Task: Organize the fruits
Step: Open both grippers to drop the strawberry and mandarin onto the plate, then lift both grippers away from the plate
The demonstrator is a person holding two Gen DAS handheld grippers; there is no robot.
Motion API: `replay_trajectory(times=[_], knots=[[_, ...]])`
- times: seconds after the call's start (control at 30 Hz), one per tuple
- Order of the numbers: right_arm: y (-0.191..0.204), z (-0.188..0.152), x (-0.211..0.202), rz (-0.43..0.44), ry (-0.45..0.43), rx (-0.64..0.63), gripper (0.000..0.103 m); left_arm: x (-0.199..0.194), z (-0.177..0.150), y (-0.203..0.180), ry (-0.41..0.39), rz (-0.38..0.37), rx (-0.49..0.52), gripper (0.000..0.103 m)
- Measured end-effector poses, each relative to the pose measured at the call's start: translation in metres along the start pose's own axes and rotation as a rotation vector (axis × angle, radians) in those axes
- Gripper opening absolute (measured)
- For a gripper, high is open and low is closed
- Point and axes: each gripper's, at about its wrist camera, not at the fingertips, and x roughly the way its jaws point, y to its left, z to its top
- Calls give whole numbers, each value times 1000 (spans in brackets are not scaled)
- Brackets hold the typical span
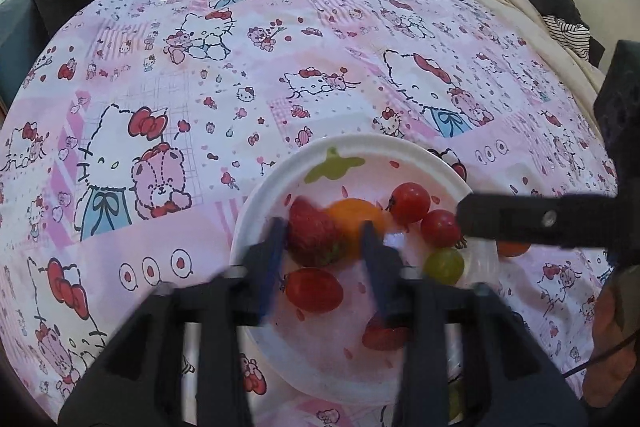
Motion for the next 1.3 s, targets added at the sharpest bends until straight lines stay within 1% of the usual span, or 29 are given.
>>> replay_trajectory(times=[0.03,0.07,0.1,0.27,0.47,0.63,0.8,0.9,1.03,1.1,1.3], knots=[[-1,1,-2,0,-6,3,72,-3,0,0,-17,8,-1,68],[-2,3,-4,6,-9,9,72,-9,0,0,-50,12,-2,72],[-3,4,-6,9,-12,17,72,-12,0,-1,-63,8,1,77],[-7,9,-15,10,-35,37,72,-16,1,-3,-59,7,12,78],[-5,11,-25,-5,-57,8,72,-22,-3,-4,-52,16,19,78],[-3,8,-41,-28,-85,-7,72,-39,-6,0,-71,23,-11,78],[3,-2,-62,-58,-118,-38,72,-64,-7,4,-97,40,-46,78],[7,-8,-74,-56,-134,-41,72,-78,-9,2,-115,54,-54,78],[8,-15,-90,-76,-159,-56,72,-97,-18,1,-133,45,-91,78],[4,-21,-97,-82,-164,-43,72,-105,-24,0,-132,32,-106,78],[-12,-45,-116,-105,-168,11,72,-122,-42,1,-129,34,-152,78]])
